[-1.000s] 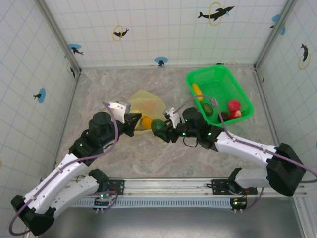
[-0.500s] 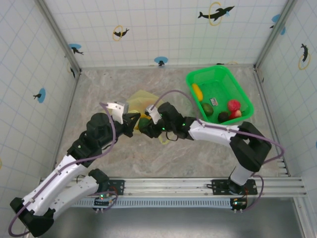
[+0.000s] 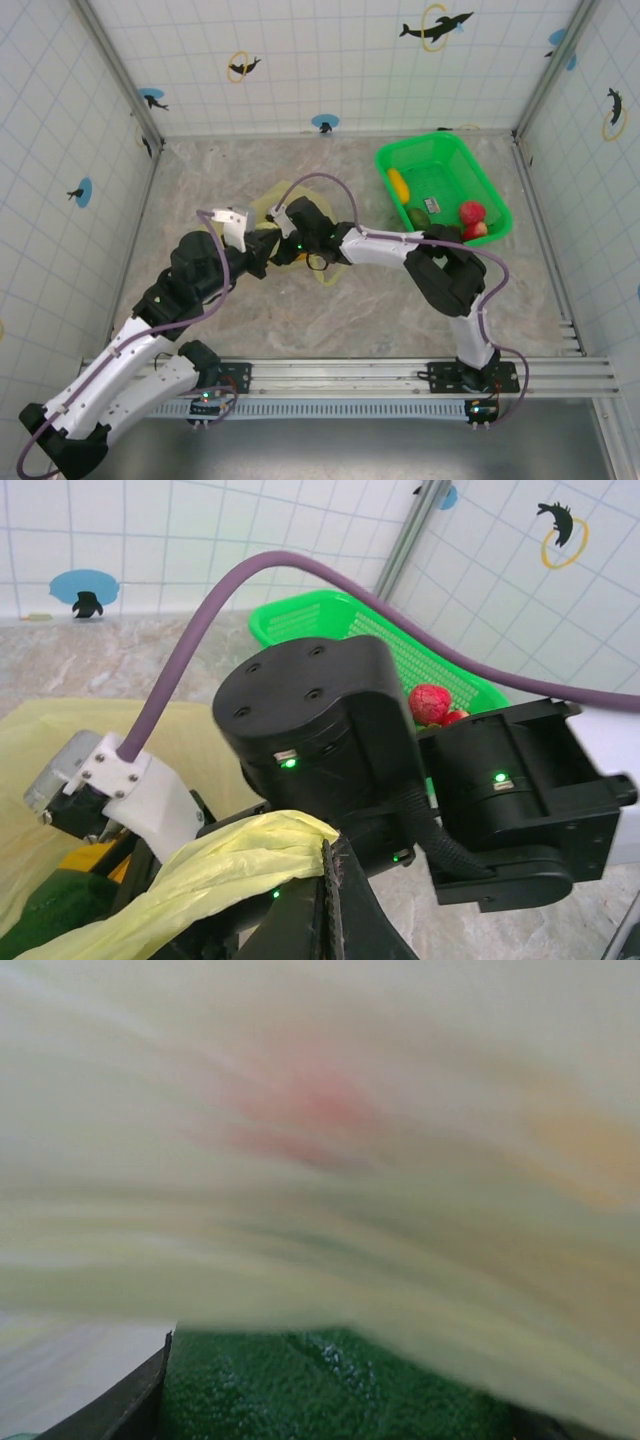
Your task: Place the fake fruits into the plastic bag and tie a complex knot
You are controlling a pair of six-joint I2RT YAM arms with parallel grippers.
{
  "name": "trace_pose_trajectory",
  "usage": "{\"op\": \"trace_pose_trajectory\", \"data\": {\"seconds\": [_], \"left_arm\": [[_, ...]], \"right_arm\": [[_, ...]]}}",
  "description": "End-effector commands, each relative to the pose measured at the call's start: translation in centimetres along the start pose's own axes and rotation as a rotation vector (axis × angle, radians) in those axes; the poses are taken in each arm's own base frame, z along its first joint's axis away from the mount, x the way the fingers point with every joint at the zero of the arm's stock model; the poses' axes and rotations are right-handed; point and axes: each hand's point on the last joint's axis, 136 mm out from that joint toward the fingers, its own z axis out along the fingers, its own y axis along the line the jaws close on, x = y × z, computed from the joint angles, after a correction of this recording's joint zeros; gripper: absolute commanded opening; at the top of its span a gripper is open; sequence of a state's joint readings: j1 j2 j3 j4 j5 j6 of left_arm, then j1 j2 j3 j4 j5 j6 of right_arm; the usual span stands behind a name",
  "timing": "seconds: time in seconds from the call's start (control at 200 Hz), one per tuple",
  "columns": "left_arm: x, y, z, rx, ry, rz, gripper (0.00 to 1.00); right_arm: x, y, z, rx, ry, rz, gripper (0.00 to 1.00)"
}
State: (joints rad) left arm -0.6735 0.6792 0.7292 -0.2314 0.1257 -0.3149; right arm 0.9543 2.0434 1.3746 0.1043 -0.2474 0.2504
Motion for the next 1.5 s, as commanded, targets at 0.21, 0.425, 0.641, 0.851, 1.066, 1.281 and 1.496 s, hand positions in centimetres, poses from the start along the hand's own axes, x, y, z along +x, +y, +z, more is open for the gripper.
{"op": "trace_pose_trajectory", "data": {"seconds": [0.21, 0.425, 0.641, 0.851, 1.066, 1.281, 1.496], "left_arm": [[0.2, 0.2, -0.1, -0.007, -0.007, 0.007, 0.0], [0.1, 0.1, -0.1, -0.003, -0.006, 0.004, 0.0], [-0.3, 0.2, -0.5, -0.019, -0.017, 0.011, 0.0], [-0.4, 0.1, -0.4, -0.013, -0.018, 0.009, 0.0], [-0.3, 0.1, -0.4, -0.01, -0.017, 0.015, 0.0], [0.0, 0.2, -0.3, -0.013, -0.011, 0.024, 0.0], [0.3, 0.3, -0.1, -0.012, -0.011, 0.025, 0.0]], "right_arm": [[-2.0, 0.6, -2.1, -0.032, -0.098, 0.011, 0.82], [-2.7, -0.1, -4.2, 0.025, -0.142, 0.01, 0.73], [-3.5, 0.8, -8.6, 0.008, -0.228, 0.008, 0.39], [-2.0, 1.6, -13.2, -0.007, -0.294, -0.015, 0.2], [1.7, 1.3, -17.0, 0.097, -0.254, -0.235, 0.24], [9.3, 2.6, -18.7, 0.105, 0.025, -0.935, 0.51], [13.3, -0.6, -18.2, 0.19, 0.429, -1.281, 0.57]]}}
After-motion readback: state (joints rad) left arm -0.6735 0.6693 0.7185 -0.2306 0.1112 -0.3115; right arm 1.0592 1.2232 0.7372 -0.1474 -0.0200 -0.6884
